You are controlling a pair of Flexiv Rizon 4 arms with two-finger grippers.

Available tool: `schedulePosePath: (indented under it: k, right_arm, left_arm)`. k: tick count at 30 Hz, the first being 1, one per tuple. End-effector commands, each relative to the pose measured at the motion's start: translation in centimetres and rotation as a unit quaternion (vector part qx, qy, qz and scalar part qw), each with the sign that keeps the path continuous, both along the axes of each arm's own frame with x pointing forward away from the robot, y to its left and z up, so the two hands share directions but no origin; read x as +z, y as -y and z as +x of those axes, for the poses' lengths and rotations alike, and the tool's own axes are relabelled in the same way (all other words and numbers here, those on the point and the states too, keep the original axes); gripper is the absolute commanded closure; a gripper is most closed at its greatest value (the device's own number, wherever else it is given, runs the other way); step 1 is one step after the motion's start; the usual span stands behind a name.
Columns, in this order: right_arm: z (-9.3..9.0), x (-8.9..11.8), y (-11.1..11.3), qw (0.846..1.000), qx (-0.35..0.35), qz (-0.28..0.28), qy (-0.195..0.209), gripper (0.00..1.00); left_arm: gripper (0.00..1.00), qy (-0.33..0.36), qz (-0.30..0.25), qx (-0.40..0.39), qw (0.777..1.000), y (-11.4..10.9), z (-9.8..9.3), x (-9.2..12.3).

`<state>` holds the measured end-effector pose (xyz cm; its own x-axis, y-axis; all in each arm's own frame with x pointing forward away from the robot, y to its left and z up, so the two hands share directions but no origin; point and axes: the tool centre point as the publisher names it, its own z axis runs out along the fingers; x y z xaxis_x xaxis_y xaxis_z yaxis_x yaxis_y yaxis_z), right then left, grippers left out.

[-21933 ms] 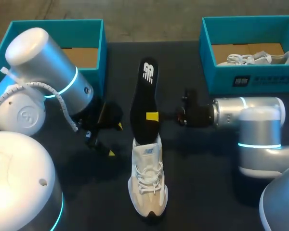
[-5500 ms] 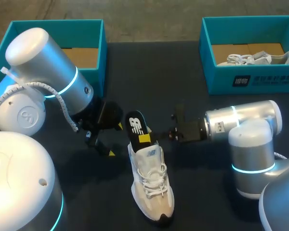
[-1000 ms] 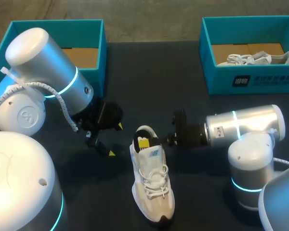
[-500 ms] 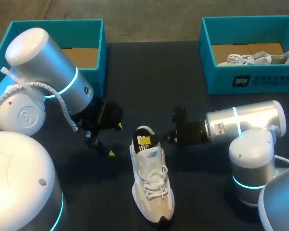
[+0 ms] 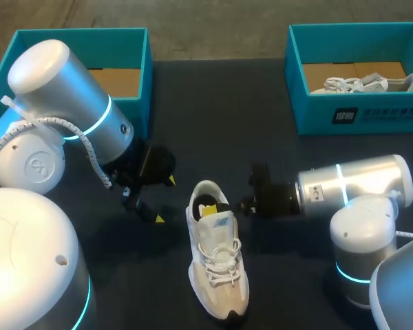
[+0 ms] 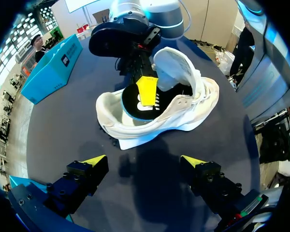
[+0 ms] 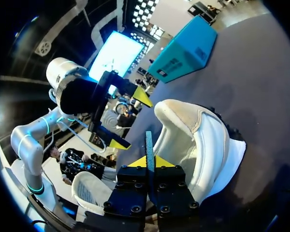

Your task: Take the shoe out of the shoebox, open the shoe tongue, remove and reinsert the insole, then place the shoe into the shoebox

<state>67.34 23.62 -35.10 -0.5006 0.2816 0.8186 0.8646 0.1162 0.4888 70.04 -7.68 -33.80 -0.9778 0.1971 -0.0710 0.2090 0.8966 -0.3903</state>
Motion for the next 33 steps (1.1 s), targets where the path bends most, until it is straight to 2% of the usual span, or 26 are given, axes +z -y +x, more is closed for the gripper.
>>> schedulePosePath:
  k: [1,2,3,4,9,12,15,19,25,33]
  right_arm:
    - [0.3,-0.5,-0.4,1.0,0.004,-0.003,-0.004,1.0]
    - [0.5,-0.4,-0.4,1.0,0.003,-0.002,0.001,1.0]
    - [0.6,-0.2,-0.4,1.0,0.004,-0.002,0.007,0.73]
    - [0.7,0.1,-0.4,1.0,0.004,-0.004,0.012,0.62]
    - [1.3,1.2,-0.5,0.999,0.006,-0.014,0.033,0.55]
    - [1.4,1.5,-0.5,0.999,0.006,-0.017,0.041,0.56]
    - [1.5,1.6,-0.4,0.999,0.004,-0.017,0.044,0.62]
    - [1.7,1.2,-0.1,0.999,-0.003,-0.012,0.042,1.0]
    - [1.7,0.3,-0.1,1.0,-0.006,-0.01,0.024,1.0]
    - [0.2,-0.8,-0.4,1.0,-0.004,-0.019,-0.006,1.0]
  left_arm:
    - [0.0,0.001,0.001,0.0,1.0,0.0,-0.1,0.0]
    - [0.0,0.001,0.001,0.0,1.0,0.0,-0.1,0.0]
    - [0.0,0.001,0.001,0.0,1.0,0.0,-0.1,0.0]
    - [0.0,0.001,0.001,0.0,1.0,0.0,-0.1,0.0]
    - [0.0,0.001,0.001,0.0,1.0,0.0,-0.1,0.0]
    - [0.0,0.001,0.001,0.0,1.0,0.0,-0.1,0.0]
    - [0.0,0.001,0.001,0.0,1.0,0.0,-0.1,0.0]
    - [0.0,0.001,0.001,0.0,1.0,0.0,-0.1,0.0]
    - [0.0,0.001,0.001,0.0,1.0,0.0,-0.1,0.0]
    - [0.0,0.001,0.001,0.0,1.0,0.0,-0.1,0.0]
